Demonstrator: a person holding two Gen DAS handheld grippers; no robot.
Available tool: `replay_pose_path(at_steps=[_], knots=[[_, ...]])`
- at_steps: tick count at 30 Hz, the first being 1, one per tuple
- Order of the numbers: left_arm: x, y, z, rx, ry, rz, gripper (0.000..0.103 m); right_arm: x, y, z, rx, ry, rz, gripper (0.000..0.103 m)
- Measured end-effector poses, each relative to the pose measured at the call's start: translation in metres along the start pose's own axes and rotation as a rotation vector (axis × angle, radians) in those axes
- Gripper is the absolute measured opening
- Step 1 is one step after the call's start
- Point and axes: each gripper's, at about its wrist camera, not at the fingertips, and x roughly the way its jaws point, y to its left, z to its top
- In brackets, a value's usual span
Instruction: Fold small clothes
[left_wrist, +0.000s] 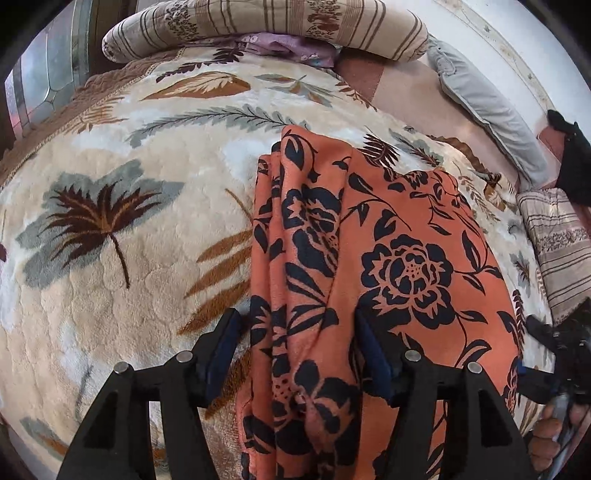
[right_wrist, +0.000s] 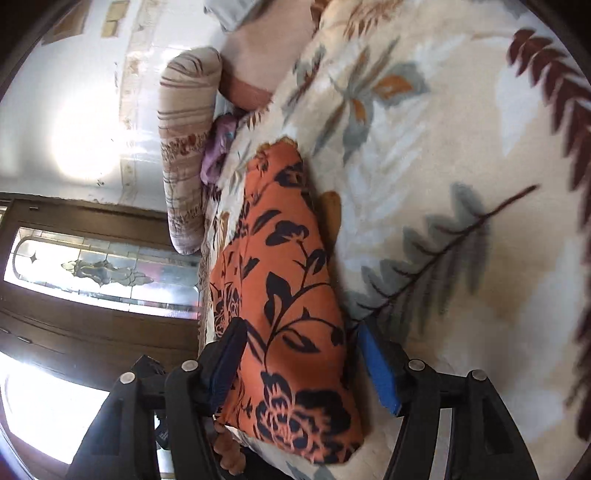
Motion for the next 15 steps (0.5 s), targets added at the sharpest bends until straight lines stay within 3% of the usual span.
replay_pose_path(at_steps=[2, 4, 7, 9, 10, 12, 15], knots=[[0.0, 0.001, -0.002, 0.006, -0.005, -0.002, 0.066, 0.022, 0.001, 0.002, -0.019, 0.072, -0.04, 0.045], [0.0, 0.002, -0.003, 0.01, -0.01, -0.007, 0.066, 0.021, 0.02, -0.002, -0.115, 0.056, -0.108, 0.037], [0.0, 0.003, -0.005, 0.012, -0.015, -0.011, 0.066, 0.015, 0.06, -0.017, -0.322, -0.013, -0.28, 0.036], [0.0, 0.003, -0.005, 0.016, -0.014, -0.011, 0.066, 0.034, 0.065, -0.025, -0.429, 0.024, -0.415, 0.036], [0.0, 0.003, -0.005, 0.018, -0.015, -0.011, 0.067, 0.035, 0.058, -0.022, -0.393, 0.033, -0.401, 0.041], [-0.002, 0.004, -0.005, 0.015, -0.016, -0.018, 0.067, 0.022, 0.046, -0.007, -0.255, 0.035, -0.261, 0.047], [-0.002, 0.005, -0.006, 0.018, -0.019, -0.023, 0.067, -0.004, 0.048, 0.012, -0.199, -0.061, -0.154, 0.065]])
